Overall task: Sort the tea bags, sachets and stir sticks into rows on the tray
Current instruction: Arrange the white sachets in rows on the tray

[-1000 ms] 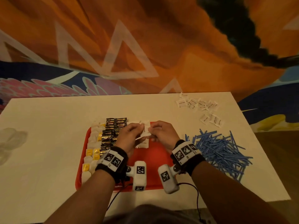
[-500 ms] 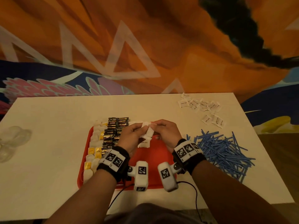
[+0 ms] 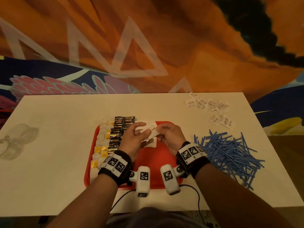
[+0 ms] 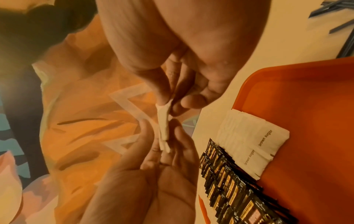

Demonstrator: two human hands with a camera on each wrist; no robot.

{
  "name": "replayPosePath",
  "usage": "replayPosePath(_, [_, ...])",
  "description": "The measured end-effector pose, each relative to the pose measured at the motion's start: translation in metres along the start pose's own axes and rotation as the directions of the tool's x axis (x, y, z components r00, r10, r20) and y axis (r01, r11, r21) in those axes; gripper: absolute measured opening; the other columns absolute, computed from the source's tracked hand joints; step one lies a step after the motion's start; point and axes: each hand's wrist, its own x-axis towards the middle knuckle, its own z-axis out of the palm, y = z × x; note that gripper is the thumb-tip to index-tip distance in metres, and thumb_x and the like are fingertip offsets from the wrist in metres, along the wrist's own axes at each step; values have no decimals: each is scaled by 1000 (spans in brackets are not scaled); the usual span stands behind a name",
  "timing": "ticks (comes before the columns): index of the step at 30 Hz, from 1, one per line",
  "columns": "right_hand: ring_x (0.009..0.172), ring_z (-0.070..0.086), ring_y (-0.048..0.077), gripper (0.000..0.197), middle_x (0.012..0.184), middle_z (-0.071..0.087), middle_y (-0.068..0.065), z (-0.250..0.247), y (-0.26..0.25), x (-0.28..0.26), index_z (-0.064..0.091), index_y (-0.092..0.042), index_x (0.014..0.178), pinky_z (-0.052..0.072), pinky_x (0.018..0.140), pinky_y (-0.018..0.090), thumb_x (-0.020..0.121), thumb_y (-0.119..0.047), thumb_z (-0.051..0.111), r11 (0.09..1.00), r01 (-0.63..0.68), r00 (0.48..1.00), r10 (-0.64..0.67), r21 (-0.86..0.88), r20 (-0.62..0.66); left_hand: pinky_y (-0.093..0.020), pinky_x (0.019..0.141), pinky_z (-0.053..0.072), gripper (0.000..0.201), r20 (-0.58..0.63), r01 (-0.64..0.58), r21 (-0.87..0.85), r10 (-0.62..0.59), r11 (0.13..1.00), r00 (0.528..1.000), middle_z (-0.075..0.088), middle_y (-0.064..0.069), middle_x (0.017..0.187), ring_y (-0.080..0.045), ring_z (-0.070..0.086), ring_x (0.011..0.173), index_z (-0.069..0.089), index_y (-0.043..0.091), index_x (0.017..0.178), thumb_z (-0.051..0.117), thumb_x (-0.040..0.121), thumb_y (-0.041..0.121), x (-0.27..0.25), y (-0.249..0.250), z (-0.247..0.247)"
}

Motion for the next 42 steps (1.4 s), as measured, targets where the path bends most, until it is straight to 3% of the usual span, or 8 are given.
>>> replayPosePath(8, [67,60,16,25,92,65,10,3,5,0,66,-4,106,43,49,23,91,-24,67,993,-121,987,121,-3,108,-24,60,50,26,32,-185,266,183,946,983,70,4,71,-8,62,62,56,14,101,68,88,-6,-2,3,-11])
replayPosePath(13, [60,65,17,16,96,62,14,9,11,4,62,-9,102,43,48,25,95,-23,62,987,-148,988,145,59,53,-24,69,53,17,24,-257,358,266,898,964,66,3,81,-9,61,73,70,21,90,69,89,3,-5,-2,-18])
replayPosePath(21, [55,61,8,25,78,66,9,2,26,7,68,5,100,46,51,21,86,-15,73,978,-53,993,73,-204,90,-35,71,53,30,92,-215,496,195,841,976,67,-11,74,-9,57,63,72,32,103,67,91,4,1,-7,-38])
replayPosePath(27, [48,58,3,15,70,65,7,7,52,18,69,-4,89,46,50,18,83,-15,77,938,-37,997,58,-345,49,-40,80,59,33,49,-143,630,145,764,988,74,-7,99,-25,67,77,71,37,111,68,92,11,12,-20,-54])
replayPosePath(32, [73,67,10,23,93,71,5,0,82,37,67,-13,106,54,68,23,86,-23,74,852,-92,996,77,-515,-51,-11,88,44,33,-61,-67,675,146,735,987,66,13,120,-5,61,105,70,25,122,65,94,10,14,-27,-85])
replayPosePath(35, [102,66,19,33,109,71,6,-3,99,51,69,-13,113,51,91,31,86,-32,72,751,-132,991,94,-646,-93,-30,90,56,31,-135,-6,611,111,792,985,69,11,118,-11,66,101,72,28,117,63,95,9,13,-31,-105])
replayPosePath(38, [119,57,22,37,126,64,5,7,105,60,67,-14,118,43,105,34,89,-37,68,685,-145,989,118,-714,-88,-24,79,57,32,-170,20,546,87,838,982,70,10,117,-10,68,100,72,29,112,59,96,5,11,-34,-121])
replayPosePath(42, [115,59,19,36,123,66,6,25,107,72,67,-11,118,39,89,21,89,-32,69,713,-142,989,85,-686,-117,-34,95,55,33,-207,45,534,80,844,975,69,14,118,-12,65,110,73,32,109,60,96,5,10,-34,-141])
